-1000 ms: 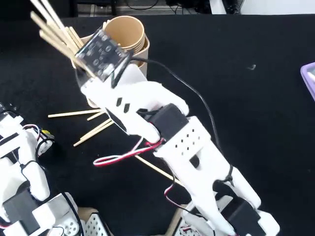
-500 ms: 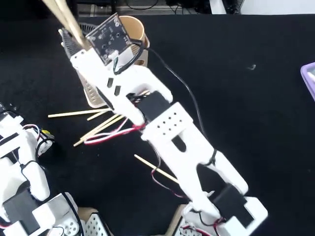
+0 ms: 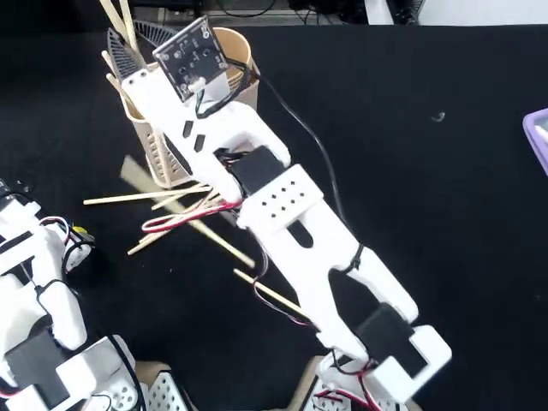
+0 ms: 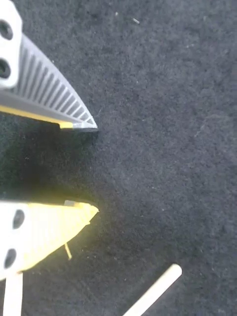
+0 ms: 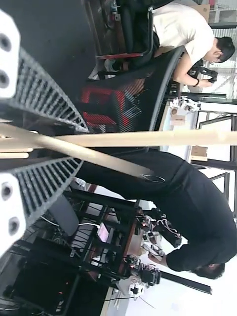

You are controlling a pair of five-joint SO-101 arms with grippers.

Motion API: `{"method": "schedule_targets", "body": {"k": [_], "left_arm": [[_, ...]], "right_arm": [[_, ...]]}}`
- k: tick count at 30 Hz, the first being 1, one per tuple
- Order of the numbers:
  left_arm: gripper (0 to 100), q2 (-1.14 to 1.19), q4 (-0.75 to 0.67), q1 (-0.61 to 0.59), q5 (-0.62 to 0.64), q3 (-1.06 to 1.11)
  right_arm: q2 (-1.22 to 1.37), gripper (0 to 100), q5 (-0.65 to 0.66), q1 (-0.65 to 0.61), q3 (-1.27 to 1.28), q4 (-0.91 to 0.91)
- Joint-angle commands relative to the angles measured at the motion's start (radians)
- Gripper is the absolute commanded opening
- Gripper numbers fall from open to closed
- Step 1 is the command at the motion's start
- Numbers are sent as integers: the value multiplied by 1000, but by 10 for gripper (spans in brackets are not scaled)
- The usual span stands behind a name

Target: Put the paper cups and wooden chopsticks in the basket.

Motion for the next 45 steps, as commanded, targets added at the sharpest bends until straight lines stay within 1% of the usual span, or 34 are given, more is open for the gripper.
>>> {"method": "schedule_targets", "body": {"k": [1,5,13,18,27,32,37,39,43,45], "left_arm": [[238,2,-9,-16,-9,-30],[238,2,-9,-16,-9,-30],[238,2,-9,-16,-9,-30],[238,2,-9,-15,-9,-30],[238,2,-9,-15,-9,-30],[238,2,-9,-15,-9,-30],[238,2,-9,-15,-9,-30],[238,2,-9,-15,-9,-30],[238,2,-9,-15,-9,-30],[238,2,-9,-15,-9,-30]], "right_arm": [[28,10,-9,17,-94,-26],[97,10,-9,18,-120,-26],[140,10,-9,86,-101,-15],[137,10,-9,87,-68,-12],[140,10,-9,84,-140,-2],[142,10,-9,83,-139,91],[148,14,-8,81,-96,97],[140,57,-8,81,-93,130],[94,234,-6,86,-116,285],[51,250,-8,89,-122,376]]}}
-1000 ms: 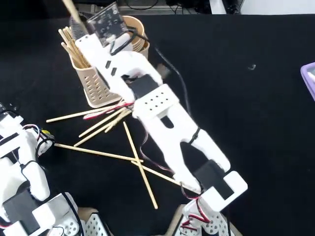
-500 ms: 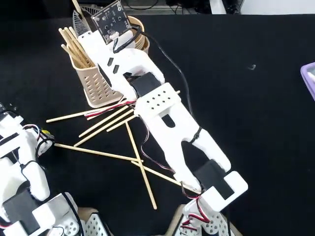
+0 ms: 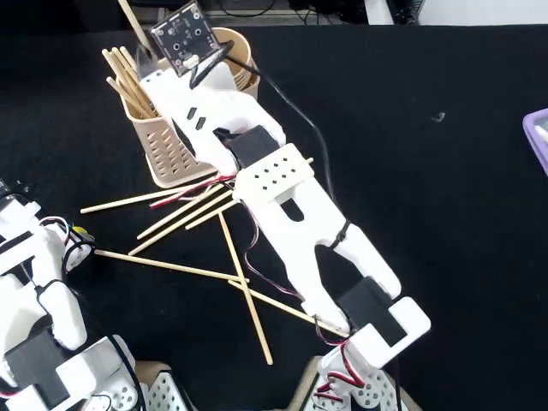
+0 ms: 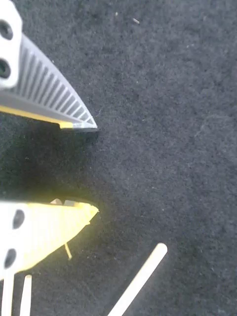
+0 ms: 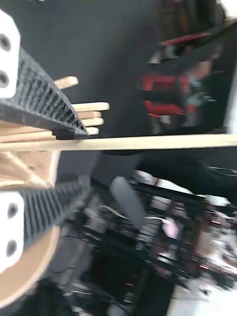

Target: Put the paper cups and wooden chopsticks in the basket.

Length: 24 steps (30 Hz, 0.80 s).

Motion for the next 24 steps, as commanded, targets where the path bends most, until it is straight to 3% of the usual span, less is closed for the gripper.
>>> {"method": "schedule_targets", "body": {"k": [1,11,24], "left_arm": [[238,2,-9,-15,-9,-30],[238,2,-9,-15,-9,-30],[238,2,-9,-13,-9,-30]], "right_arm": [[-127,243,-8,20,-38,144],[-536,194,0,20,157,546],[-980,194,2,-2,832,555]]}}
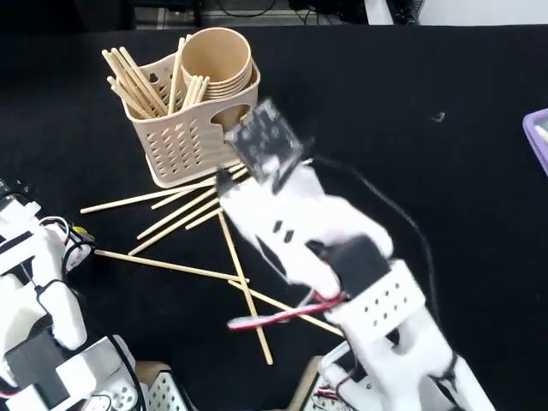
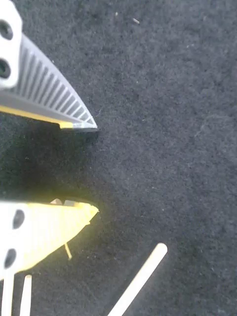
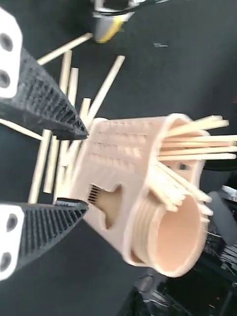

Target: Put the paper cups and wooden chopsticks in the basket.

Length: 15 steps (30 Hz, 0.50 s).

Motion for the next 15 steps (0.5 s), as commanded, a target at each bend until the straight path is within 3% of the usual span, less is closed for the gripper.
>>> {"method": "schedule_targets", "body": {"k": [1,4,9,15], "left_arm": [[238,2,-9,-12,-9,-30],[238,2,-9,-12,-9,-30],[238,2,-9,-15,-9,-30],[238,2,-9,-15,-9,-30]], "right_arm": [[-48,195,2,-20,179,-2],[12,204,2,-74,302,-46],[186,312,61,-209,355,-75],[397,314,157,-218,315,-80]]}}
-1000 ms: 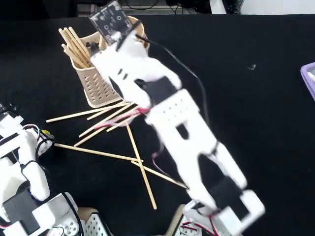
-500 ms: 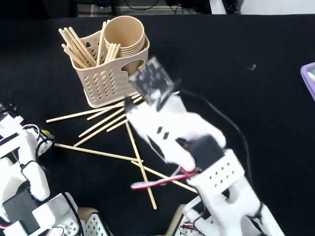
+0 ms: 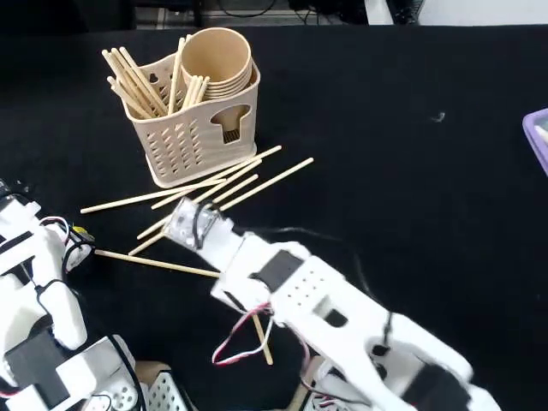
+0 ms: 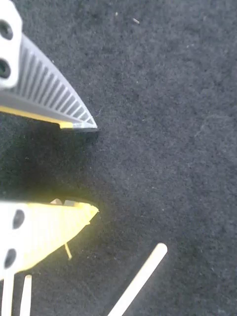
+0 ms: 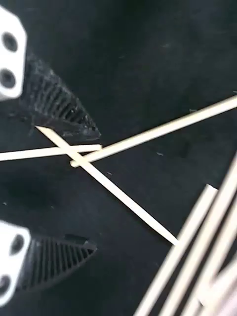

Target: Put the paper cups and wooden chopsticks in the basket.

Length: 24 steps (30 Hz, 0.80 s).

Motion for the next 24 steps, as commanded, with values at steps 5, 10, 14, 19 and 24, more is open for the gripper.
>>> {"method": "schedule_targets", "body": {"k": [5,10,14,19,24], "left_arm": [[238,2,-9,-15,-9,-30],[238,2,-9,-15,-9,-30],[238,2,-9,-15,-9,-30],[238,2,-9,-15,-9,-30],[238,2,-9,-15,-9,-30]], "right_arm": [[180,307,55,-9,-105,-17],[278,278,55,-9,-159,-17],[387,266,123,-9,-196,-9],[492,166,163,-5,-236,-3],[464,25,144,-5,-262,5]]}}
